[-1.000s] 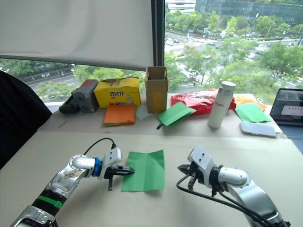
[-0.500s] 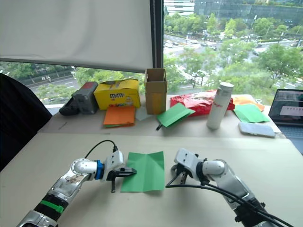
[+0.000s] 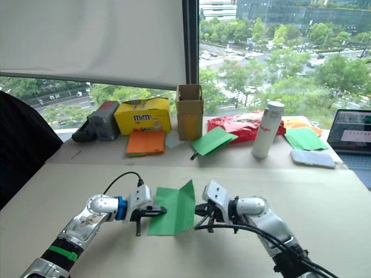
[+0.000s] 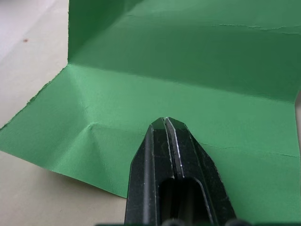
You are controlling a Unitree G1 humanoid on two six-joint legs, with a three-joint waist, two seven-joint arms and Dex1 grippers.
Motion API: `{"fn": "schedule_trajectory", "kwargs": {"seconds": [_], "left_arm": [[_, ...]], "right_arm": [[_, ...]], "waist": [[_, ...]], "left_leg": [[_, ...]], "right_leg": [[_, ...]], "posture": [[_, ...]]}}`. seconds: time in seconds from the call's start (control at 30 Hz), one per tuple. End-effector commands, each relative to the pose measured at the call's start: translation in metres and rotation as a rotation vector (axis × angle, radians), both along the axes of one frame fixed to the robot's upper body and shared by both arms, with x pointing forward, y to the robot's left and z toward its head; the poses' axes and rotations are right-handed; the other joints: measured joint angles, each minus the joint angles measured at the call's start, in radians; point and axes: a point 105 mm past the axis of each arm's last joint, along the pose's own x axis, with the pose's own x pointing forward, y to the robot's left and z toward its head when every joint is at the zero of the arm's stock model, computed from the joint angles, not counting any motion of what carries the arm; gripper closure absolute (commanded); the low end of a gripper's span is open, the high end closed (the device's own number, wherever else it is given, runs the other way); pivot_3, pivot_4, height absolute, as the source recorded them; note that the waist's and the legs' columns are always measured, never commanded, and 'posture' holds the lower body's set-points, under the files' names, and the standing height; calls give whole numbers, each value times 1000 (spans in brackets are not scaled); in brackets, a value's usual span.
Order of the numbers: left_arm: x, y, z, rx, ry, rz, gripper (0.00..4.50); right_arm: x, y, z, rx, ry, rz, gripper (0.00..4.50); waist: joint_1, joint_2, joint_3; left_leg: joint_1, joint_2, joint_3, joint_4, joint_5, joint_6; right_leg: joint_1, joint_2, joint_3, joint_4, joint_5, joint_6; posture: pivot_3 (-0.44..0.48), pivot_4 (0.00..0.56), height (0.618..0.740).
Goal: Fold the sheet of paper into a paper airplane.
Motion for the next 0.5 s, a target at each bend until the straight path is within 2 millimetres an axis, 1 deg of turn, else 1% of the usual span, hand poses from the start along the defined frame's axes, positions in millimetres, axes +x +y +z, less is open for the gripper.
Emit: {"fn": "schedule_trajectory", "kwargs": {"seconds": [0.03,0.13,0.33,0.5], "left_arm": [[-9,14,-29,89,103,40,4500],[-8,14,-28,75,110,47,4500],[-10,17,-23,46,115,76,4500],[-8,21,-14,4,105,113,4500]], "right_arm": [[-1,24,25,104,-50,46,4482],[0,39,23,118,-36,55,4482],[10,52,6,83,-12,42,4482],[14,62,-9,61,10,59,4482]], "waist": [[-1,0,0],[0,1,-1],[-2,1,-3],[-6,2,-4]], "left_leg": [[0,0,0,0,0,0],[0,0,-1,0,0,0],[0,0,-1,0,0,0],[0,0,-1,0,0,0]], "right_leg": [[0,0,0,0,0,0],[0,0,0,1,0,0],[-1,0,-1,1,0,0],[-2,1,0,2,0,0]], "posture": [[0,150,656],[0,150,656],[0,150,656],[0,150,656]]}}
